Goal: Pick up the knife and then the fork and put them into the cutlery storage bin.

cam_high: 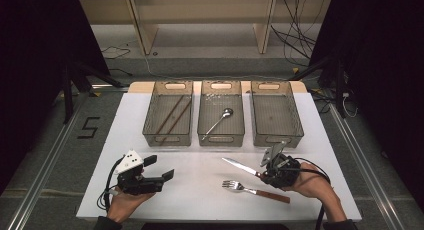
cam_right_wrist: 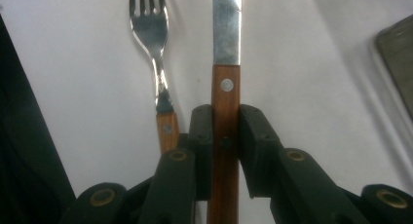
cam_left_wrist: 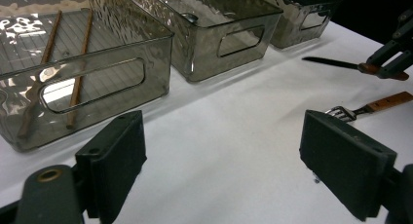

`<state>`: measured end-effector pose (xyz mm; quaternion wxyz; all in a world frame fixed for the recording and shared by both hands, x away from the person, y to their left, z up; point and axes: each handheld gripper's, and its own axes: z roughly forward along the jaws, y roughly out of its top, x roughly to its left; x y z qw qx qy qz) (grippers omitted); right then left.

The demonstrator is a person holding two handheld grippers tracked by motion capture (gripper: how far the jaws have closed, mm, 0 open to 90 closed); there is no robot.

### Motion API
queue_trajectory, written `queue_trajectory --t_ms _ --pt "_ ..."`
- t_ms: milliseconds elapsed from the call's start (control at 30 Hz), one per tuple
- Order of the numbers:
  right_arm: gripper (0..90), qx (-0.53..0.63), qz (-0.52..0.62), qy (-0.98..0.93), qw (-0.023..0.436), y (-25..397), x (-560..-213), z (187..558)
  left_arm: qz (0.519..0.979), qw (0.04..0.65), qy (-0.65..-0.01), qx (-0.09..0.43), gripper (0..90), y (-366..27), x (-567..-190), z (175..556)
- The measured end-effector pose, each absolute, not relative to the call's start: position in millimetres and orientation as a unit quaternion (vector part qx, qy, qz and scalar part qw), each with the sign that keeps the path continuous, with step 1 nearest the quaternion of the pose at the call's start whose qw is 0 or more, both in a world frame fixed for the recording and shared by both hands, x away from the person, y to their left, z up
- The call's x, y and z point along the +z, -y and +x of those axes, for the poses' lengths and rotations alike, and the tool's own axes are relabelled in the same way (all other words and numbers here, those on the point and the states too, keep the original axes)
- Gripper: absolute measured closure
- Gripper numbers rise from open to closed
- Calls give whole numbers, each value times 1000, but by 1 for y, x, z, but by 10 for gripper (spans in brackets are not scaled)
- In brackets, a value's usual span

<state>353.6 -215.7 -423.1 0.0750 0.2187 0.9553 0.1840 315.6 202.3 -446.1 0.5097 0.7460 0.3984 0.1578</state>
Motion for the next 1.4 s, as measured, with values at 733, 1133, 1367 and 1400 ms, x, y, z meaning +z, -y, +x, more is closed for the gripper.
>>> queue_trajectory --t_ms 733,1133,1367,1400 --pt "771 314 300 -893 120 237 -384 372 740 515 -400 163 161 -204 -446 315" --pt "771 343 328 -869 138 239 -369 389 739 518 -397 168 161 -204 -445 315" --pt "771 352 354 -852 158 243 -361 405 738 518 -398 168 161 -204 -445 315" --pt "771 352 355 -851 160 244 -360 406 739 517 -398 169 161 -205 -445 315"
